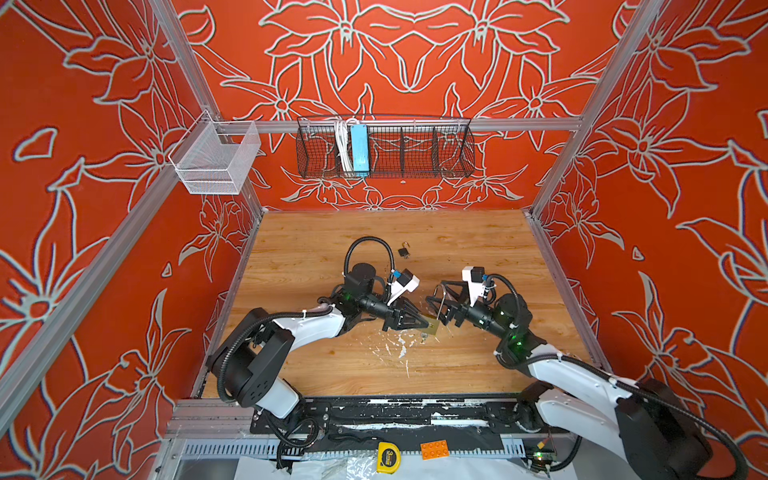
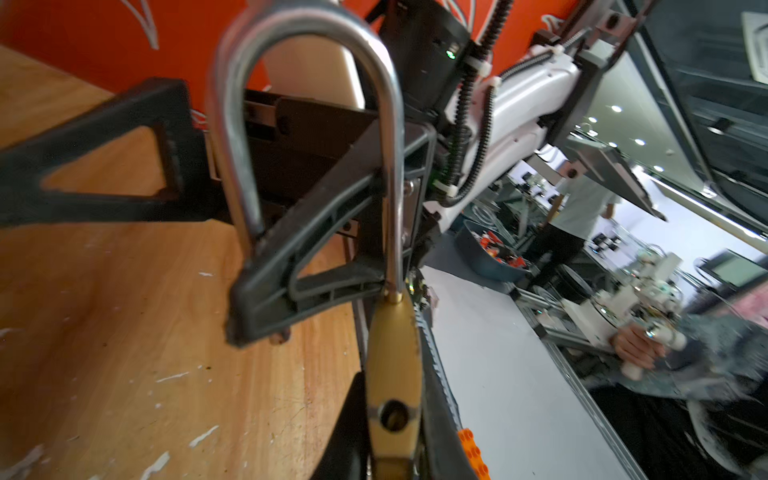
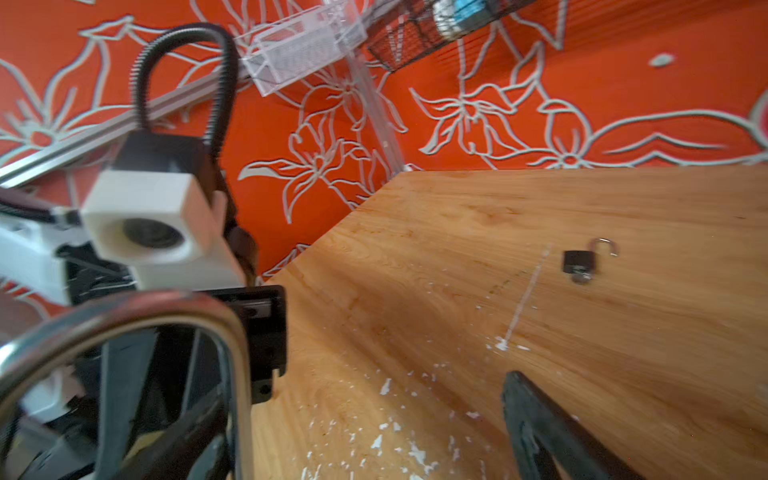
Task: Unlock with the key
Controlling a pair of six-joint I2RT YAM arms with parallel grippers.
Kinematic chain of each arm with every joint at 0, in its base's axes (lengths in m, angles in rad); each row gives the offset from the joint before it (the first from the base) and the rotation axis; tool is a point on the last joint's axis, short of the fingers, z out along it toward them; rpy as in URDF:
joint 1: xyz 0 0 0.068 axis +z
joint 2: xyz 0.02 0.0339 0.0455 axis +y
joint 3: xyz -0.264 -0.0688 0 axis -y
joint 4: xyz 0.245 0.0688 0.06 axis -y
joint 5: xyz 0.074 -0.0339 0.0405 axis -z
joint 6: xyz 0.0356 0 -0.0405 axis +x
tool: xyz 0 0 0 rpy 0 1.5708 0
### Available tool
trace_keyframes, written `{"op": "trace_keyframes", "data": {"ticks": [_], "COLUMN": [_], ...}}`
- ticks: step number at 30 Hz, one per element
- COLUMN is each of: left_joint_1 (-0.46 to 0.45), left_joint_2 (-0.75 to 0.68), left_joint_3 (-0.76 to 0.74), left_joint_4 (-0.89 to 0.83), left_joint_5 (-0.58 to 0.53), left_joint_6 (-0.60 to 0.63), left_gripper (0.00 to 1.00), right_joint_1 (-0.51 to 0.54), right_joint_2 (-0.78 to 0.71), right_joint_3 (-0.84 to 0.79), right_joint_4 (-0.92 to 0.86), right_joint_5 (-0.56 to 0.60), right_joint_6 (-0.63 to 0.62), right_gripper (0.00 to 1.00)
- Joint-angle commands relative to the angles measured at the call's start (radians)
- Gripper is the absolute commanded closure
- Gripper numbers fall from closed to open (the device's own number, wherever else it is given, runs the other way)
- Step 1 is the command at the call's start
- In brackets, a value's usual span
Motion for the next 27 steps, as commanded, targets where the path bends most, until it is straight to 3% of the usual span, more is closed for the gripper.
{"op": "trace_keyframes", "data": {"ticks": [1, 5, 9, 12, 16, 22, 27], "left_joint_1": [-0.006, -0.006, -0.013, -0.013, -0.012, -0.008, -0.001], "left_joint_2": [-0.049, -0.077, -0.156, -0.209, -0.212, -0.199, -0.19], "left_joint_3": [-0.025, -0.064, -0.127, -0.144, -0.129, -0.136, -0.124], "left_joint_4": [-0.004, 0.022, 0.009, -0.02, -0.032, 0.007, 0.054], "left_joint_5": [-0.187, -0.32, -0.567, -0.619, -0.523, -0.415, -0.249], "left_joint_6": [0.036, 0.021, 0.041, 0.073, 0.092, 0.102, 0.085], "left_gripper": [1.0, 1.0, 1.0, 1.0, 1.0, 1.0, 1.0], "right_joint_1": [0.007, 0.006, 0.006, 0.006, 0.007, 0.005, 0.003], "right_joint_2": [-0.048, -0.079, -0.066, -0.028, 0.0, -0.026, 0.05], "right_joint_3": [0.035, 0.031, 0.034, 0.05, -0.021, -0.043, -0.026], "right_joint_4": [-0.146, -0.207, -0.256, -0.262, -0.026, 0.04, 0.139], "right_joint_5": [0.212, 0.304, 0.41, 0.391, 0.251, 0.17, 0.026], "right_joint_6": [-0.041, -0.045, -0.038, -0.031, -0.011, -0.021, 0.011], "right_gripper": [0.02, 0.02, 0.02, 0.02, 0.02, 0.02, 0.02]}}
